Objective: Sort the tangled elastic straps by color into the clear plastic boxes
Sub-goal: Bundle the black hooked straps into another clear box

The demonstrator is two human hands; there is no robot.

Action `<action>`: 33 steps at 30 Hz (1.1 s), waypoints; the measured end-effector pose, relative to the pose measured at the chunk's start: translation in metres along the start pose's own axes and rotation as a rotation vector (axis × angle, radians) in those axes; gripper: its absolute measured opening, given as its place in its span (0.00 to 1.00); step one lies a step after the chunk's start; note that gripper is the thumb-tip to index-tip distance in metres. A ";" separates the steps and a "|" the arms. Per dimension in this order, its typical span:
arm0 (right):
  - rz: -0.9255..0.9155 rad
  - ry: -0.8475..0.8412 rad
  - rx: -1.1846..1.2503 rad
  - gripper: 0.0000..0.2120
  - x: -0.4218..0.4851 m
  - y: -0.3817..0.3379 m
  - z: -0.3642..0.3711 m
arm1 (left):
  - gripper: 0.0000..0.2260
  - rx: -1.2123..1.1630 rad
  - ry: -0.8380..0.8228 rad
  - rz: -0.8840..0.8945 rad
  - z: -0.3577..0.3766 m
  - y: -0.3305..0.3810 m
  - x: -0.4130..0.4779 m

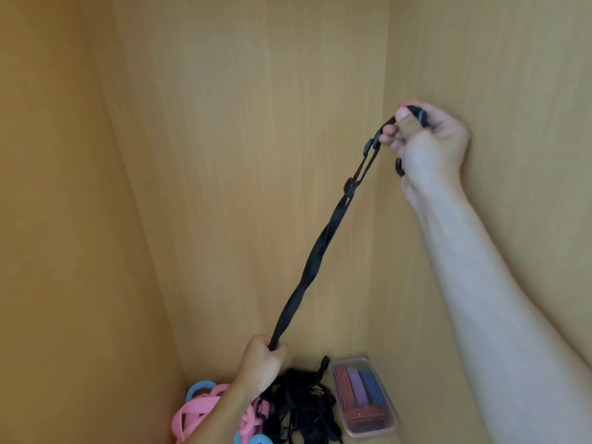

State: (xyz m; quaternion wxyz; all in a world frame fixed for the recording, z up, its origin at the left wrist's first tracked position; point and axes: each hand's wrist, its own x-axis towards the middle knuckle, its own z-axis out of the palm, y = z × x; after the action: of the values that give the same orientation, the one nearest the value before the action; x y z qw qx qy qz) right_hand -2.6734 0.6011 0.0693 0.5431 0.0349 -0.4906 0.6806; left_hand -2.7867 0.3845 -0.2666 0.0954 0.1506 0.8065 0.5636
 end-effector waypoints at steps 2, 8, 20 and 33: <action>0.000 -0.071 -0.056 0.05 -0.003 0.002 0.002 | 0.17 0.048 -0.018 0.008 0.001 0.003 0.002; 0.270 -0.167 -0.401 0.06 -0.008 0.035 -0.021 | 0.11 -0.056 -0.245 -0.326 -0.007 0.005 -0.007; 0.590 -0.746 -1.377 0.13 -0.040 0.112 -0.049 | 0.18 -0.497 -0.492 -0.541 -0.018 0.066 -0.001; 0.839 -0.010 0.226 0.07 -0.012 0.094 -0.041 | 0.15 0.048 -0.180 -0.594 -0.042 -0.026 -0.003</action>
State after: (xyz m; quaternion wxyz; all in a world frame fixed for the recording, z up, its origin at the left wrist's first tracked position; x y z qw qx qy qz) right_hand -2.7210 0.6281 -0.0183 0.2098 -0.1049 -0.3872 0.8917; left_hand -2.8011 0.3382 -0.2761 0.3234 -0.0404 0.8166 0.4764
